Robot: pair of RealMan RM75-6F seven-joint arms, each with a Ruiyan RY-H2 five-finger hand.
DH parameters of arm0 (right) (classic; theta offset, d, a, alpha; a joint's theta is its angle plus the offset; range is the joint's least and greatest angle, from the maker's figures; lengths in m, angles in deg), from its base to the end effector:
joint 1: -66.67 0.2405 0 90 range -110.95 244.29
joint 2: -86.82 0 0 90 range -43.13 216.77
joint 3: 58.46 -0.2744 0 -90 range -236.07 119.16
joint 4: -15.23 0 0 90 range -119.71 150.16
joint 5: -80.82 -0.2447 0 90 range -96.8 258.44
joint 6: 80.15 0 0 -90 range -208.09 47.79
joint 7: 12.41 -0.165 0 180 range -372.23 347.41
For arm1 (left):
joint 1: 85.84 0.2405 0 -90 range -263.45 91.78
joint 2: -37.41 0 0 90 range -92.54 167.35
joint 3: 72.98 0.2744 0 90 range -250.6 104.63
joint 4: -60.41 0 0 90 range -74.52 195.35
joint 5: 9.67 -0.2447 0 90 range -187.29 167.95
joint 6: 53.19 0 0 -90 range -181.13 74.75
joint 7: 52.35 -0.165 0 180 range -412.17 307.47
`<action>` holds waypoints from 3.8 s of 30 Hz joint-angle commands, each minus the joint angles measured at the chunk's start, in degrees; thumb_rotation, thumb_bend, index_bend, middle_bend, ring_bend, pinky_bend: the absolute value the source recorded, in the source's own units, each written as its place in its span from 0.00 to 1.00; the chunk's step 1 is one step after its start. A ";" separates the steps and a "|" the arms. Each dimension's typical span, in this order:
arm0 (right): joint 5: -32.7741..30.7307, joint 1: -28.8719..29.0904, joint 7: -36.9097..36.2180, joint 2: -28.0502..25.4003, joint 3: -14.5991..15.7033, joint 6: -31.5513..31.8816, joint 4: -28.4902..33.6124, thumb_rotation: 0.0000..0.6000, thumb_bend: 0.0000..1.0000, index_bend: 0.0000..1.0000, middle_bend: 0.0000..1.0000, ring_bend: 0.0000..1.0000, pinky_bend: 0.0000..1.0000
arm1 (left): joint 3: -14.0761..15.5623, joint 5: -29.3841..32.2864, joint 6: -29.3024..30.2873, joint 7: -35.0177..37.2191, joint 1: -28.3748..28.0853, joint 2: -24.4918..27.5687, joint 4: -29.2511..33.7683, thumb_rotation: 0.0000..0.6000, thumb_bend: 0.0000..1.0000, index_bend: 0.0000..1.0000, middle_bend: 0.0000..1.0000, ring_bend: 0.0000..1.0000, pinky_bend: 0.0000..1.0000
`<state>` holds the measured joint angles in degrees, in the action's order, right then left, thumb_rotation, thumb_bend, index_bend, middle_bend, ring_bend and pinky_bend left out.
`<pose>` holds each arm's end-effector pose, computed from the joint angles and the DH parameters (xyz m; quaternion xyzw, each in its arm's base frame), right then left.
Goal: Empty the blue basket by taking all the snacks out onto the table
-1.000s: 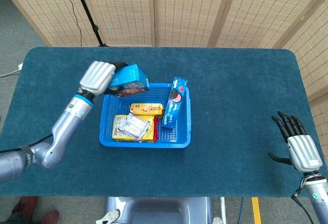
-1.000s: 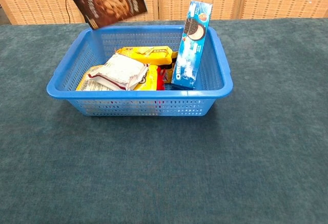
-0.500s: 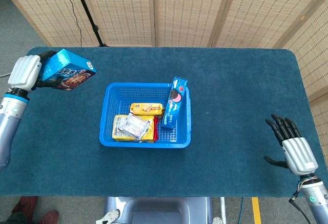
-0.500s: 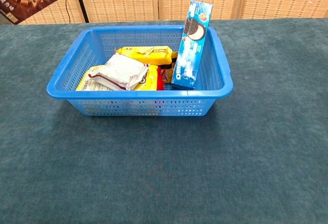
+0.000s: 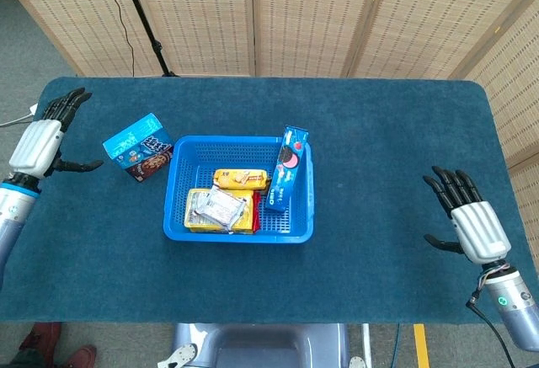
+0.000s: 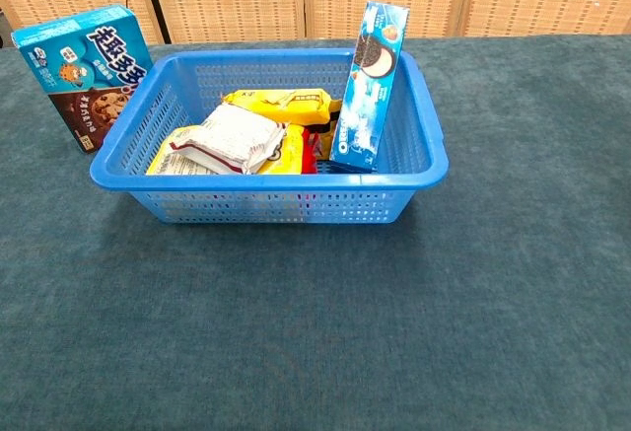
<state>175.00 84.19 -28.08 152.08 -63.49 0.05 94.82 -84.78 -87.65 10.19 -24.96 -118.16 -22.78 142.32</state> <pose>-0.3163 -0.2941 0.1393 0.6651 -0.3294 0.4631 0.4845 -0.2624 0.4084 0.1757 -0.6007 -0.4211 -0.5058 0.4539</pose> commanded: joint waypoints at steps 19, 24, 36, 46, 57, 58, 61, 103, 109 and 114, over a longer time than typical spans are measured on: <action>-1.44 33.05 -68.09 0.29 -3.13 -39.46 -15.54 1.00 0.00 0.00 0.00 0.00 0.00 | 5.25 -0.84 16.62 -22.40 14.49 0.79 15.64 1.00 0.08 0.00 0.00 0.00 0.00; -0.03 38.59 -82.83 5.90 -0.79 -44.55 -24.58 1.00 0.00 0.00 0.00 0.00 0.00 | 5.00 -0.99 17.57 -23.33 15.23 0.76 15.81 1.00 0.08 0.00 0.00 0.00 0.00; 7.18 47.27 -104.24 18.22 9.38 -46.88 -42.10 1.00 0.00 0.00 0.00 0.00 0.00 | 4.04 1.29 15.54 -27.55 14.58 -0.95 15.09 1.00 0.08 0.00 0.00 0.00 0.00; 11.41 50.52 -119.83 25.27 17.97 -42.85 -52.44 1.00 0.00 0.00 0.00 0.00 0.00 | 2.91 3.61 14.08 -29.38 14.02 -2.14 14.12 1.00 0.08 0.00 0.00 0.00 0.00; 10.82 53.60 -124.83 31.34 20.46 -44.04 -59.20 1.00 0.00 0.00 0.01 0.00 0.08 | 2.05 5.15 13.09 -29.65 13.85 -2.69 12.82 1.00 0.08 0.00 0.00 0.00 0.00; 10.46 53.76 -124.56 31.83 20.39 -44.67 -59.69 1.00 0.00 0.01 0.02 0.01 0.10 | 2.03 5.17 13.04 -29.67 13.84 -2.73 12.76 1.00 0.08 0.00 0.00 0.00 0.00; 9.04 54.40 -122.47 33.61 19.78 -47.98 -61.39 1.00 0.00 0.09 0.14 0.13 0.23 | 1.93 5.26 12.95 -29.66 13.89 -2.78 12.63 1.00 0.08 0.00 0.00 0.00 0.00; -24.59 38.70 -53.23 -0.21 -4.49 -43.52 -20.59 1.00 0.30 0.59 0.62 0.57 0.72 | 3.75 -1.78 13.75 -22.20 15.83 0.29 14.16 1.00 0.08 0.00 0.00 0.00 0.00; -16.29 37.57 -59.53 -0.11 -1.65 -48.47 -21.32 1.00 0.30 0.59 0.62 0.57 0.71 | 3.95 -2.16 13.87 -22.59 15.94 0.23 14.59 1.00 0.08 0.00 0.00 0.00 0.00; -6.36 36.60 -66.73 1.30 1.42 -42.86 -22.23 1.00 0.01 0.06 0.07 0.04 0.09 | 4.16 -2.29 13.37 -23.18 15.75 -0.02 14.78 1.00 0.08 0.00 0.00 0.00 0.00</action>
<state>163.21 121.66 -90.24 152.68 -64.45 -45.26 73.57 -80.64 -89.94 23.59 -48.11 -102.40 -22.77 157.09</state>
